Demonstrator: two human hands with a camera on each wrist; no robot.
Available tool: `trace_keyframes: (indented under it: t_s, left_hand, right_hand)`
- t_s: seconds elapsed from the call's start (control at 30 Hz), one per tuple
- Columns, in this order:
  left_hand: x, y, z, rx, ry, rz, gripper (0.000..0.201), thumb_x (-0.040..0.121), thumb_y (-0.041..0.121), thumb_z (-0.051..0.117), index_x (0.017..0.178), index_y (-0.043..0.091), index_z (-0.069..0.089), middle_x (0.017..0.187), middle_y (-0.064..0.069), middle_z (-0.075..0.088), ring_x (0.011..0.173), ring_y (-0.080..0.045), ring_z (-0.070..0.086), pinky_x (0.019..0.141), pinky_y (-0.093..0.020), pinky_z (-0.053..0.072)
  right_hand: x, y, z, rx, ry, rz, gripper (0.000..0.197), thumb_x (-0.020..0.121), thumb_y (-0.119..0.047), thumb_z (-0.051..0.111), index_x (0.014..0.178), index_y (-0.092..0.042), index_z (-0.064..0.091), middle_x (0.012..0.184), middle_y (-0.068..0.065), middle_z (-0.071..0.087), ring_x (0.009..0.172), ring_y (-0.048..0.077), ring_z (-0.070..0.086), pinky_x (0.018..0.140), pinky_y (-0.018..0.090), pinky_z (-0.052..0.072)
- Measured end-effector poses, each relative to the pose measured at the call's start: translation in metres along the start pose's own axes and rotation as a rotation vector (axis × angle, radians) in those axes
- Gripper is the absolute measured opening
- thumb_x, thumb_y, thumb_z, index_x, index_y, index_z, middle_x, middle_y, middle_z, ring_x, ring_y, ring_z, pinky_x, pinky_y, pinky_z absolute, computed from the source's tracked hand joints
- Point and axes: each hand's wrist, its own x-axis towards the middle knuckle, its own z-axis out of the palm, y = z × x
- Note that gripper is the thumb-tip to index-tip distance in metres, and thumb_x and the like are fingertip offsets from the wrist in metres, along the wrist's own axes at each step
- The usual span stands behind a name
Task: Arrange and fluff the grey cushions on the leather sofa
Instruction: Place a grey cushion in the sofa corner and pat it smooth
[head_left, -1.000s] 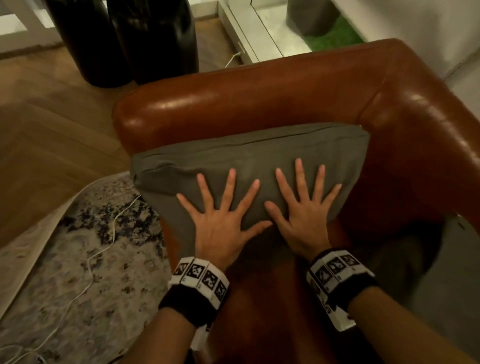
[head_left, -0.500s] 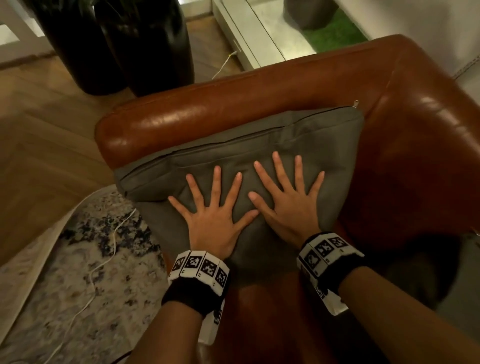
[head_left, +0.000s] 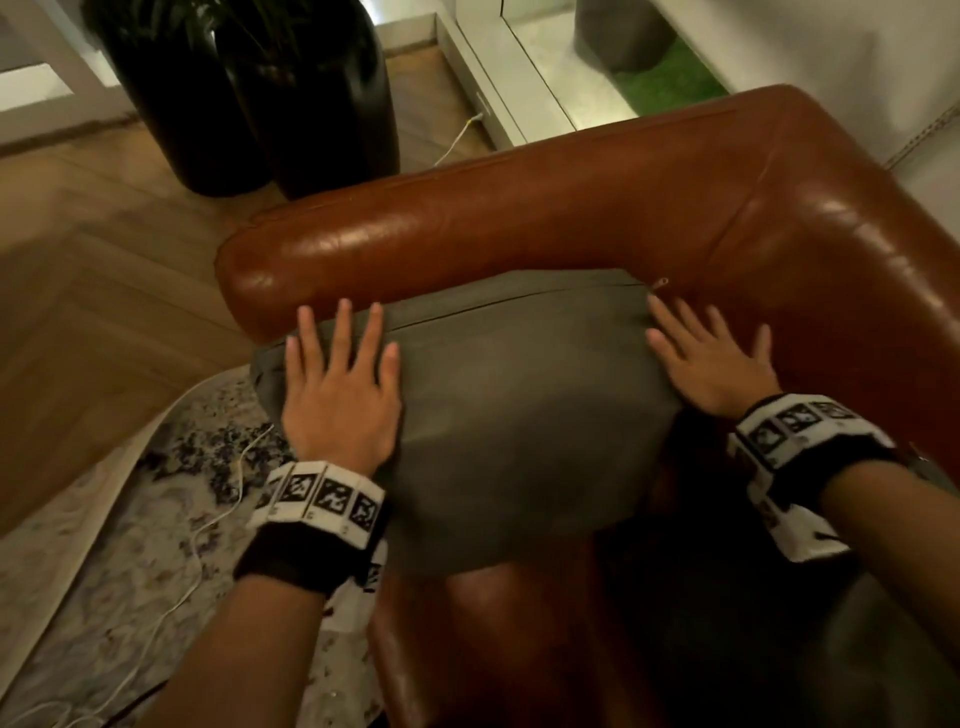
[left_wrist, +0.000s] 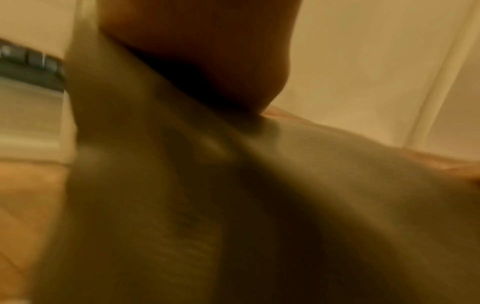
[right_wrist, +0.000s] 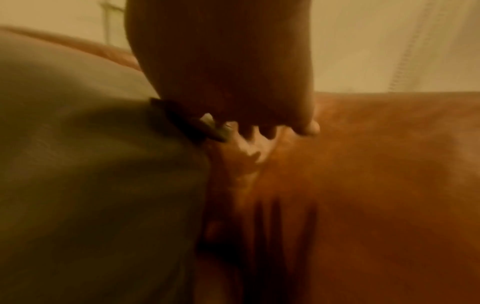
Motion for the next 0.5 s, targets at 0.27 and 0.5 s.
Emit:
trace_keyframes:
  t_s: [0.27,0.5]
  left_hand:
    - [-0.023,0.077,-0.009,-0.164,0.083,0.148,0.054,0.101,0.044,0.011,0.152,0.027,0.011,0.161,-0.002,0.007,0.148,-0.029,-0.003,0.113,-0.050,-0.013]
    - [-0.040,0.004,0.034,-0.113,0.085,0.113,0.060,0.095,0.059,0.014,0.150,0.039,0.010,0.160,0.006,0.003,0.148,-0.024,0.001,0.116,-0.046,-0.007]
  right_hand:
    - [-0.041,-0.083,0.002,0.332,0.570,-0.183,0.050,0.105,-0.029,0.023,0.153,-0.017,0.025,0.162,0.007,0.019,0.150,0.027,0.009,0.117,0.057,0.007]
    - [-0.033,-0.098,0.054,0.109,0.499,-0.348,0.056,0.098,-0.056,0.017,0.152,-0.041,0.018,0.163,-0.005,0.015,0.150,0.024,0.012,0.118,0.056,0.003]
